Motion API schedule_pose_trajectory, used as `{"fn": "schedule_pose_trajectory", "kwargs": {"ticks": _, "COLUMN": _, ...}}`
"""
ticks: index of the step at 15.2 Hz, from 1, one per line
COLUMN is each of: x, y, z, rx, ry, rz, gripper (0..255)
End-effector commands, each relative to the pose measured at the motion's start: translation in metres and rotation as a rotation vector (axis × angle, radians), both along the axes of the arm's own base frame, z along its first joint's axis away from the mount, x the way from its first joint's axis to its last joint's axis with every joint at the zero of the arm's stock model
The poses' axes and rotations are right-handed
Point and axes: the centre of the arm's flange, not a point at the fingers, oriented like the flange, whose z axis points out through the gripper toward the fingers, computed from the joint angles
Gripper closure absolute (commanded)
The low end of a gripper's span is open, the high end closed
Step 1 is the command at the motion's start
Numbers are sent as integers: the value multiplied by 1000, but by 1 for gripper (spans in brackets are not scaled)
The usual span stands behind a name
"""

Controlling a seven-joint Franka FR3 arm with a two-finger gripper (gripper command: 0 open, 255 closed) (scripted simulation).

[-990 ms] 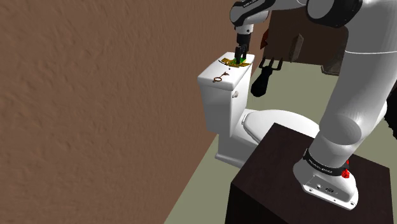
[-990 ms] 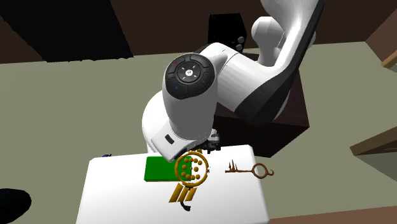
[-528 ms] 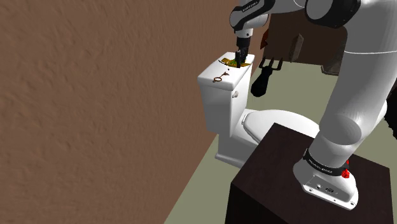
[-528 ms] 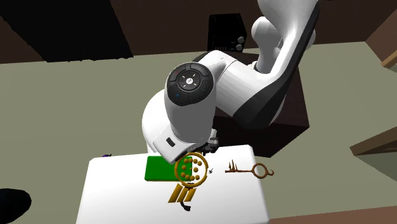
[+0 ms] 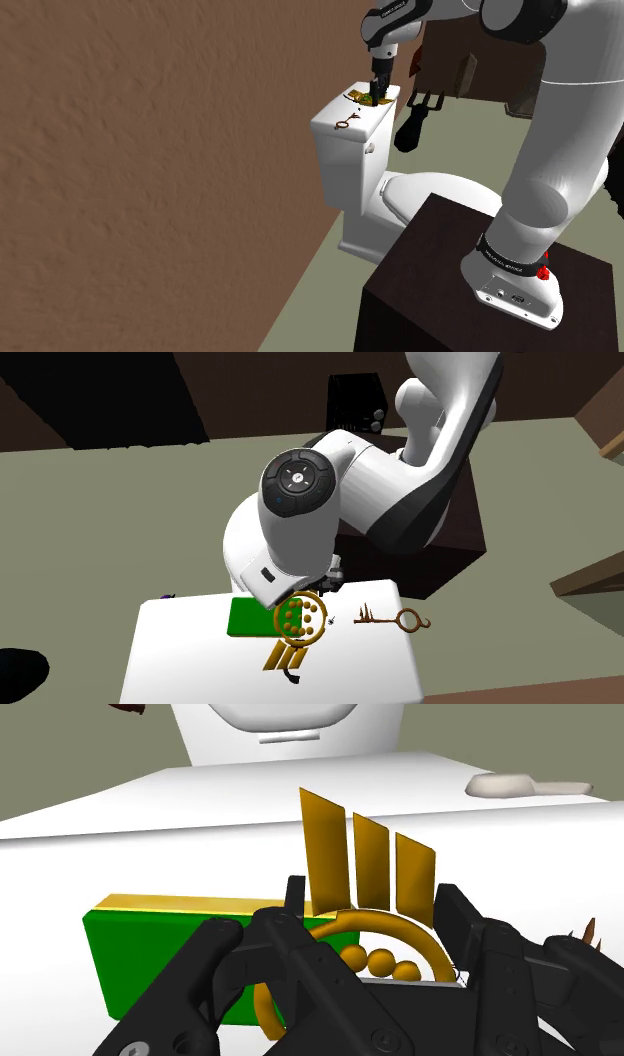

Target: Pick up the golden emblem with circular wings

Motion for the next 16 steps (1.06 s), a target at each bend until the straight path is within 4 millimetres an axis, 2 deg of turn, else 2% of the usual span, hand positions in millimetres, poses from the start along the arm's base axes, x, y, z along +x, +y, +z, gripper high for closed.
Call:
{"fn": "schedule_pose_trajectory", "kwargs": {"ticks": 1, "x": 0, "y": 0, "z": 8, "rx": 0, "ry": 0, "rz": 0, "gripper": 255}}
{"fn": "schedule_pose_trajectory", "kwargs": {"ticks": 14, "x": 0, "y": 0, "z": 76, "rx": 0, "ry": 0, "rz": 0, "gripper": 255}}
{"fn": "schedule_pose_trajectory", "kwargs": {"ticks": 16, "x": 0, "y": 0, "z": 77, "rx": 0, "ry": 0, "rz": 0, "gripper": 255}}
